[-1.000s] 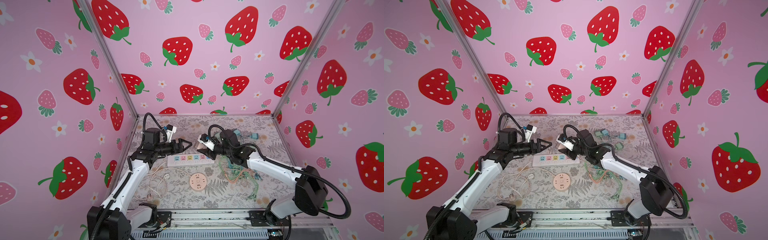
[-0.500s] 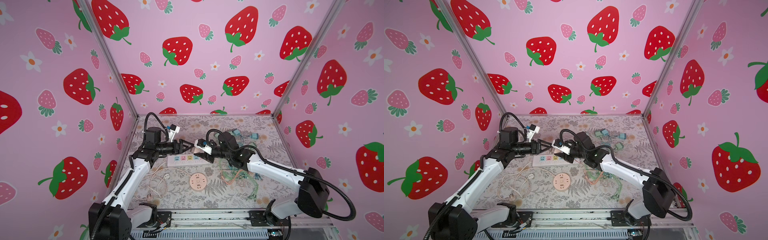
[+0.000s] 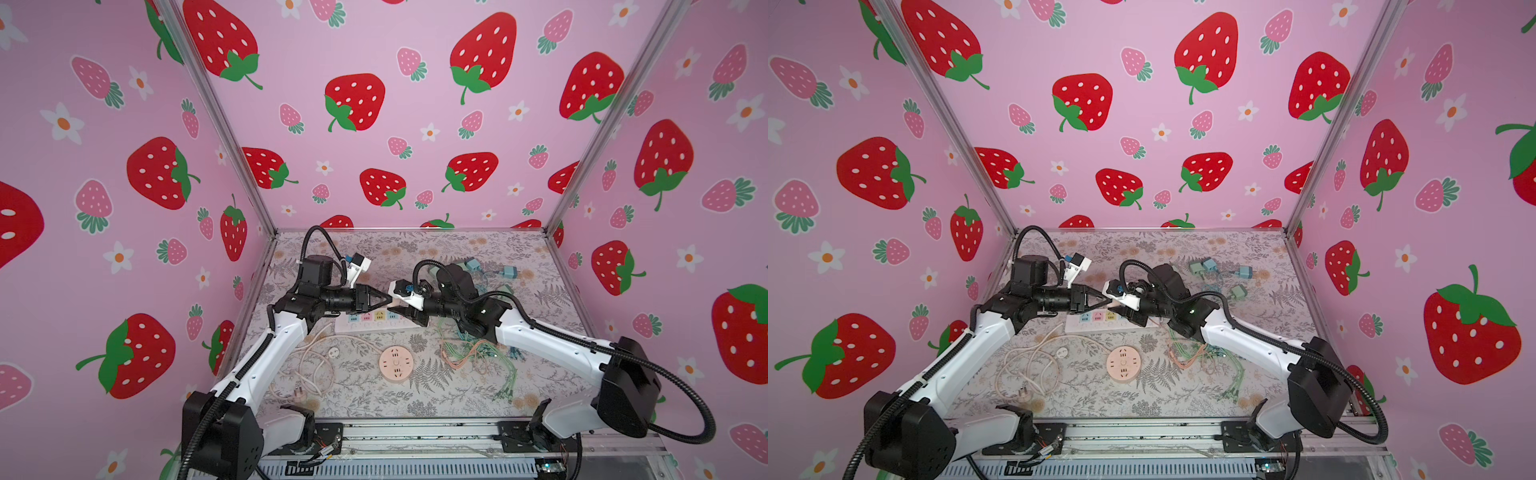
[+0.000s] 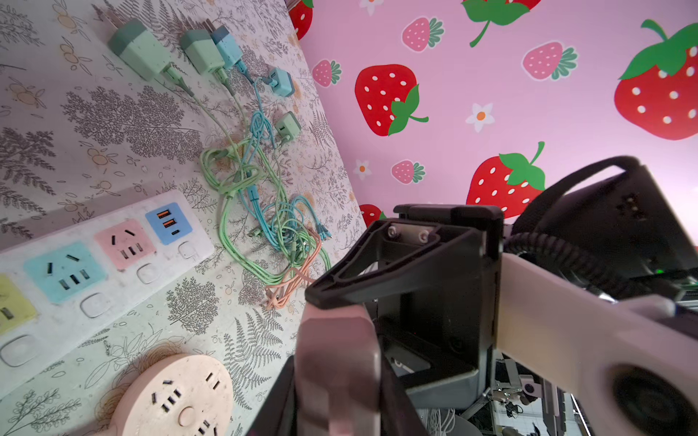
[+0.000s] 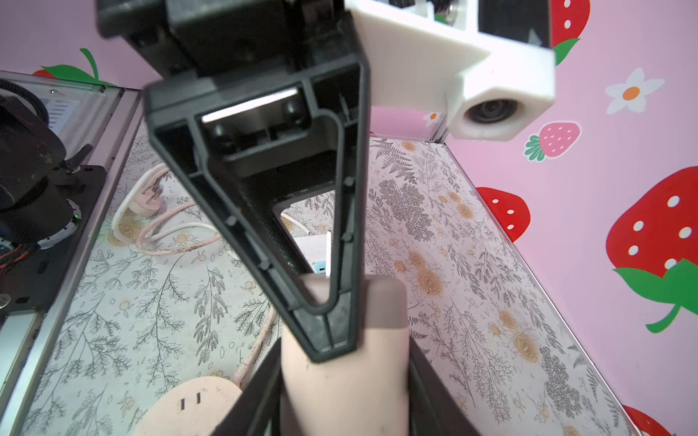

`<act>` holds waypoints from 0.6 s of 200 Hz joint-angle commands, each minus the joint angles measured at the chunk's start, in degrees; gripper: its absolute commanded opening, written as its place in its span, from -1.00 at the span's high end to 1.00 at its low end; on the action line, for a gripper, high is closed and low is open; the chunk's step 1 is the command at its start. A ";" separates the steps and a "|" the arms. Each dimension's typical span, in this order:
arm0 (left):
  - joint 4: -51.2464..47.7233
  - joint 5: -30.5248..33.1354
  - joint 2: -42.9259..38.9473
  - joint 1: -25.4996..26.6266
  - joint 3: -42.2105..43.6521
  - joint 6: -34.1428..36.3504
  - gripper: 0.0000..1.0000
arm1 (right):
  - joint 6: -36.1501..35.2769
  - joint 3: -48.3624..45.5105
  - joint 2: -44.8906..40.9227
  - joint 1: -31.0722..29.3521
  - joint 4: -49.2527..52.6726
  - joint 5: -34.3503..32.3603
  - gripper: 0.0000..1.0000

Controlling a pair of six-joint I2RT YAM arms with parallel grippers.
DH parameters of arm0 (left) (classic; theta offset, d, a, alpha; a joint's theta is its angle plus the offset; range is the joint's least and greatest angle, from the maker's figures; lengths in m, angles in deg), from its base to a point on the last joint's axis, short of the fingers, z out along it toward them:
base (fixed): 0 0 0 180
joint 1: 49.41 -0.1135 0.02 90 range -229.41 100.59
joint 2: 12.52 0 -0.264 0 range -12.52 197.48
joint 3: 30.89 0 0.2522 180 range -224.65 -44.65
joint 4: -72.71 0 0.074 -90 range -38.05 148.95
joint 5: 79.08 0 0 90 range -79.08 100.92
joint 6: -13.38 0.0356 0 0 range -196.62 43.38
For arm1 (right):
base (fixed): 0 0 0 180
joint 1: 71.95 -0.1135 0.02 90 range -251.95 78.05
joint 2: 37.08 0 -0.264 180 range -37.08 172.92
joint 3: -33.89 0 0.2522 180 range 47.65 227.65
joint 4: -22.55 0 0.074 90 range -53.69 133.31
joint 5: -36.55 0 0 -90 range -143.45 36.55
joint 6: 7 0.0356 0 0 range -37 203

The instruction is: Insert the plug

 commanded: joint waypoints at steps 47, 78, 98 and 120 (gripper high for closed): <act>0.67 0.53 -0.20 0.40 -3.01 2.07 0.91 | 3.88 -2.99 -4.06 -0.34 -2.18 -1.11 -0.02; 2.41 4.26 -0.74 0.41 -2.84 1.82 1.00 | 9.11 -5.37 -9.25 0.37 -2.59 -0.99 -0.25; 4.62 6.08 -0.91 0.42 -2.62 1.16 1.00 | 12.20 -6.51 -13.31 1.59 -2.69 0.82 -0.36; 8.97 7.05 -0.72 0.45 -1.97 -0.94 1.00 | 17.08 -8.94 -17.79 2.78 -4.51 3.70 -0.44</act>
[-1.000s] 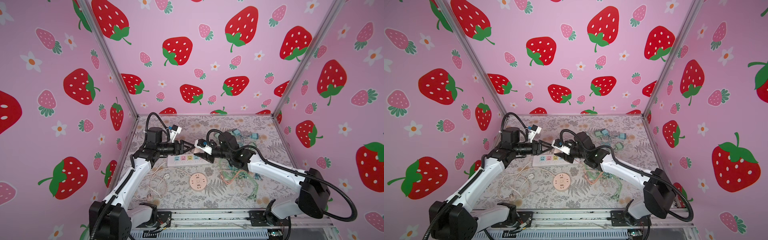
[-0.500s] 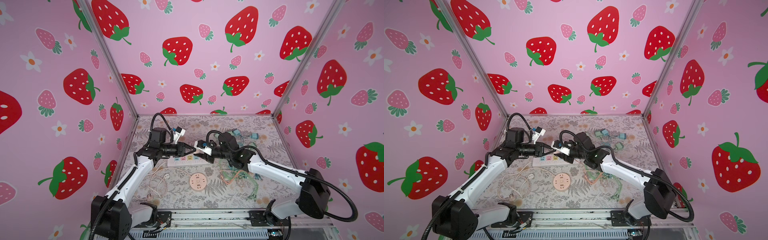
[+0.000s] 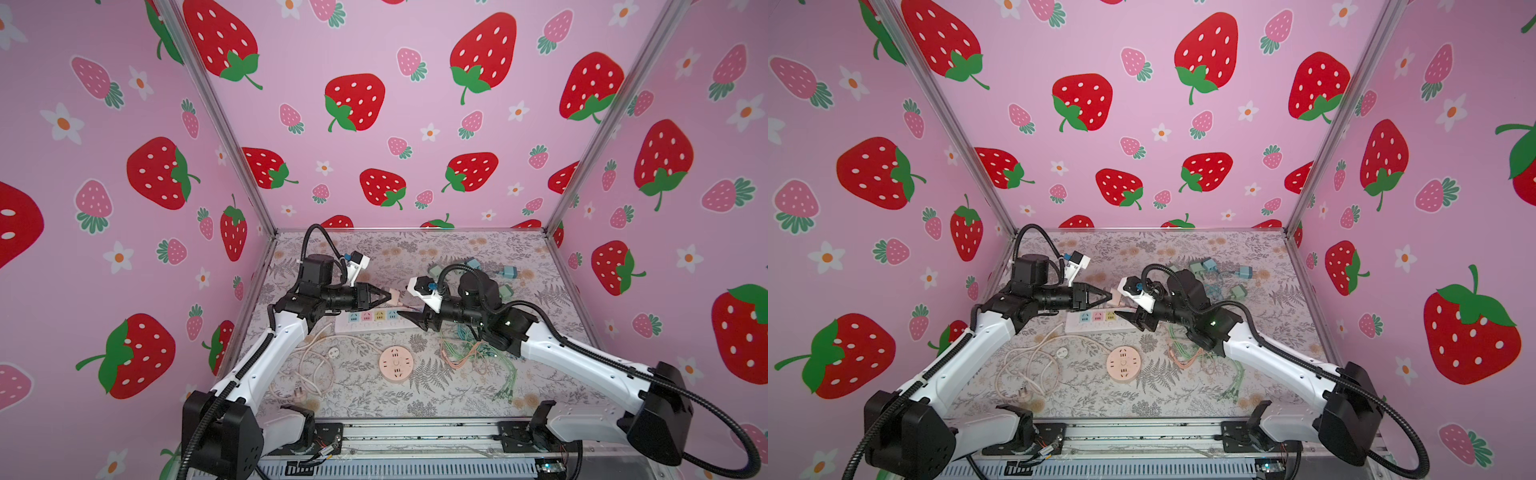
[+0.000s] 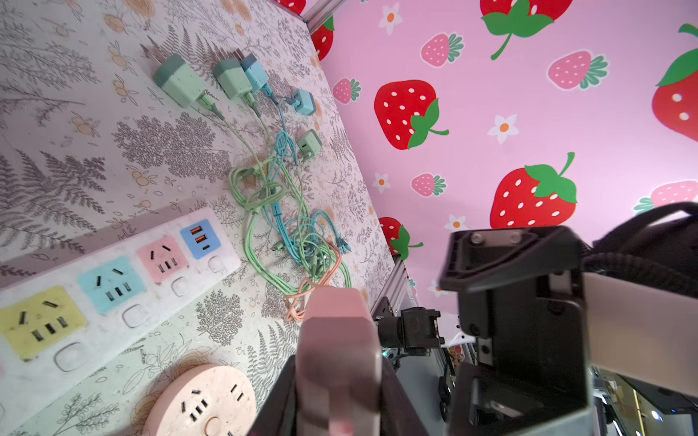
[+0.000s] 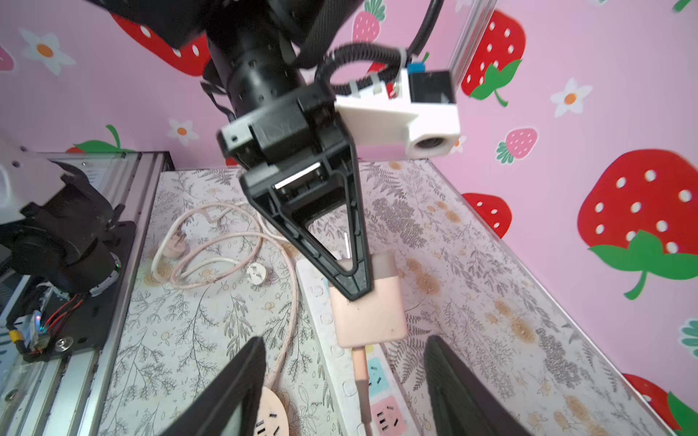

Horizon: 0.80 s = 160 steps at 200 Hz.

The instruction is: Insert the plug

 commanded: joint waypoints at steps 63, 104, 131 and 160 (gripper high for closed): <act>28.02 0.82 -2.26 0.65 1.83 -9.89 1.00 | 26.60 -14.76 -10.45 3.10 -22.38 14.54 -0.48; 33.03 -1.03 -3.21 3.04 2.67 -9.83 1.00 | 36.44 -17.20 -5.59 4.38 -34.30 17.78 -0.48; 33.74 -1.36 -5.30 5.12 4.08 -7.62 1.00 | 42.45 -15.90 -1.27 6.34 -38.67 18.94 -0.45; 33.57 -0.52 -8.24 6.81 6.42 -5.10 1.00 | 46.32 -14.18 1.51 8.70 -40.32 19.77 -0.43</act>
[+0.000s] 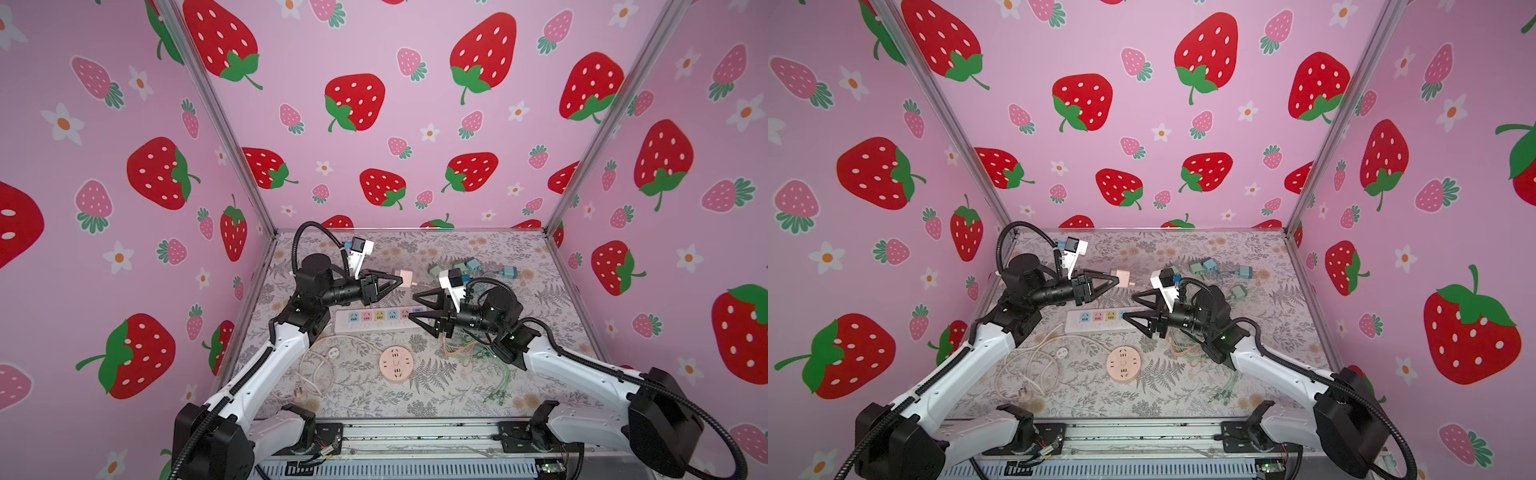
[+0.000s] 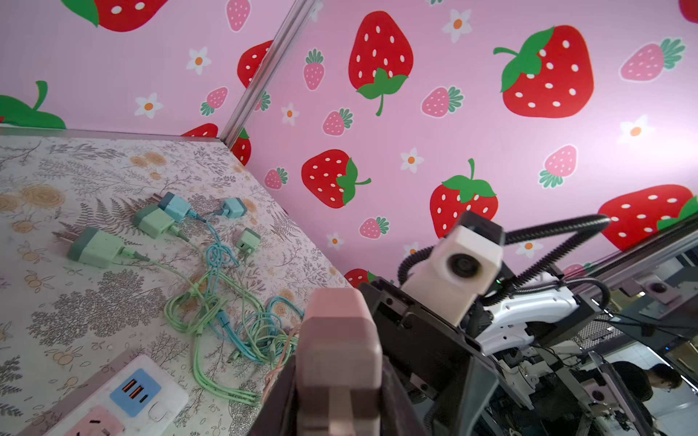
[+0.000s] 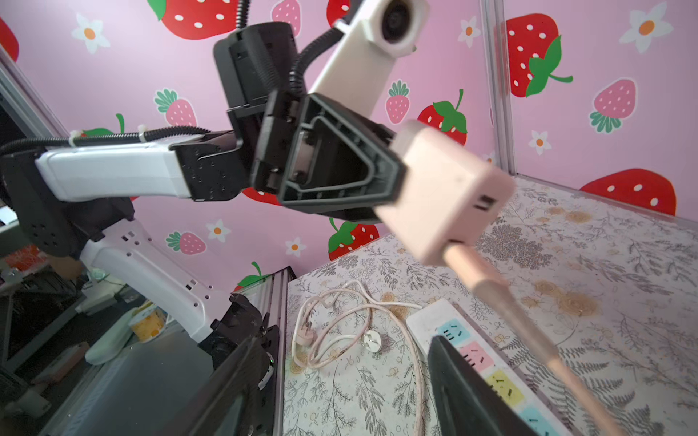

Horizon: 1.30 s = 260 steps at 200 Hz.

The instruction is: Insert the plug

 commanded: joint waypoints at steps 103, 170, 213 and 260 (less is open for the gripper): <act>8.45 0.45 -3.94 4.85 7.07 3.96 1.00 | 15.64 4.93 6.16 3.39 -17.04 8.77 -0.32; 10.48 1.77 -3.77 5.11 8.41 4.29 1.00 | 18.33 5.97 7.22 3.37 -19.29 11.87 0.16; 12.23 1.25 -3.81 5.31 8.95 4.29 1.00 | 18.33 5.58 6.89 3.33 -20.23 13.65 0.33; 6.85 1.48 -4.64 5.30 7.55 5.38 0.92 | 17.84 5.23 5.50 3.42 -20.69 14.08 0.56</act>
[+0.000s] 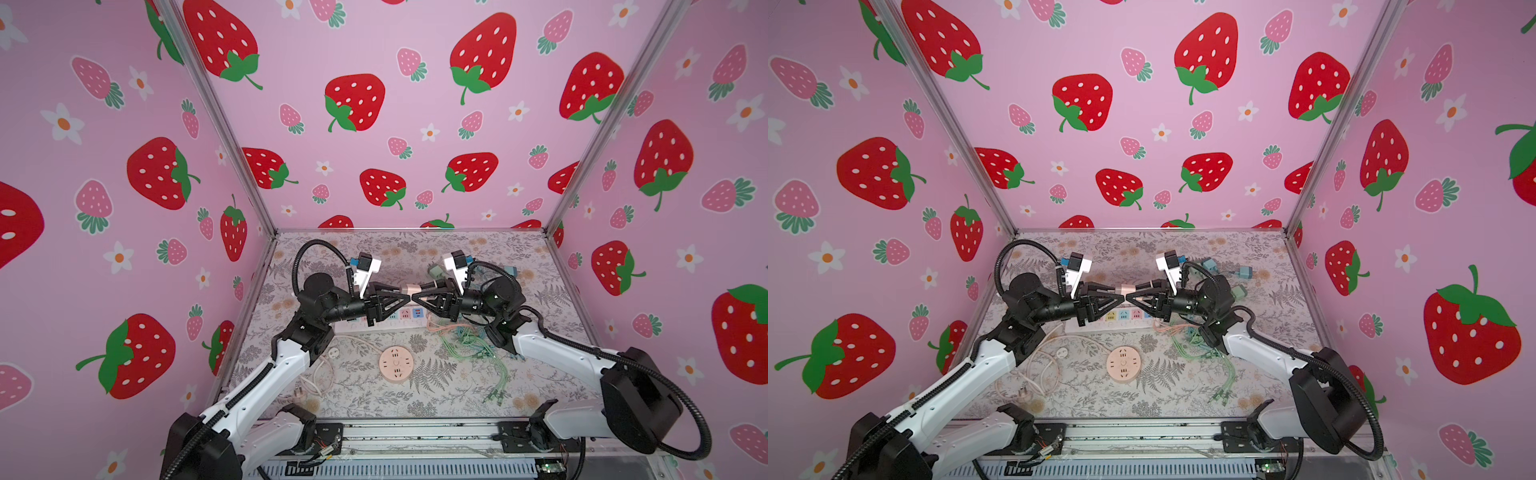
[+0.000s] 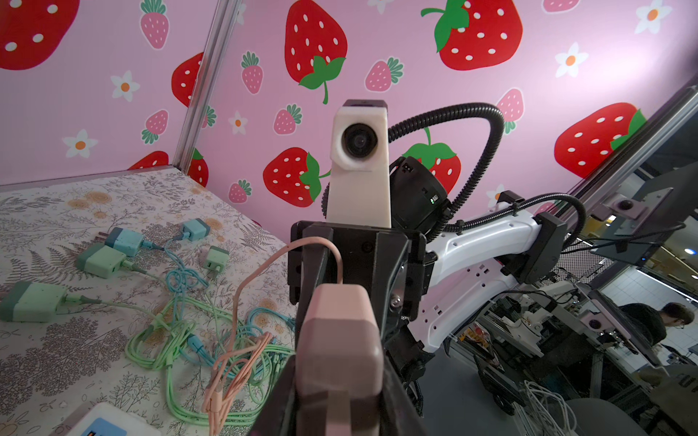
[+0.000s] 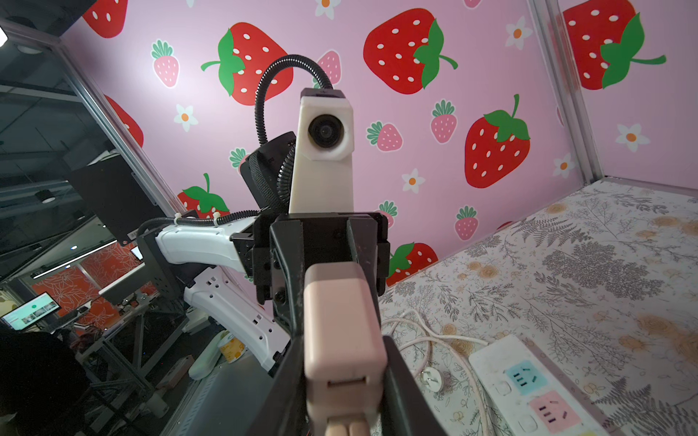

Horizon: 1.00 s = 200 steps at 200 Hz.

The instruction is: Insert the plug

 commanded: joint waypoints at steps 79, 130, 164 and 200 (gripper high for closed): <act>-16.25 8.05 -5.82 -2.40 -2.05 4.41 -0.03 | -12.35 7.29 -4.34 2.10 18.17 -0.64 0.73; -26.50 17.05 -13.69 -5.28 -1.62 6.43 -0.13 | -23.18 18.15 -2.73 4.19 39.23 -3.41 0.76; -36.86 29.30 -15.71 -7.19 -1.42 6.24 -0.13 | -30.26 28.41 0.17 4.60 51.67 -7.01 0.77; -45.03 42.53 -14.08 -9.53 -1.55 2.57 -0.13 | -34.12 36.11 1.74 4.69 57.65 -12.51 0.78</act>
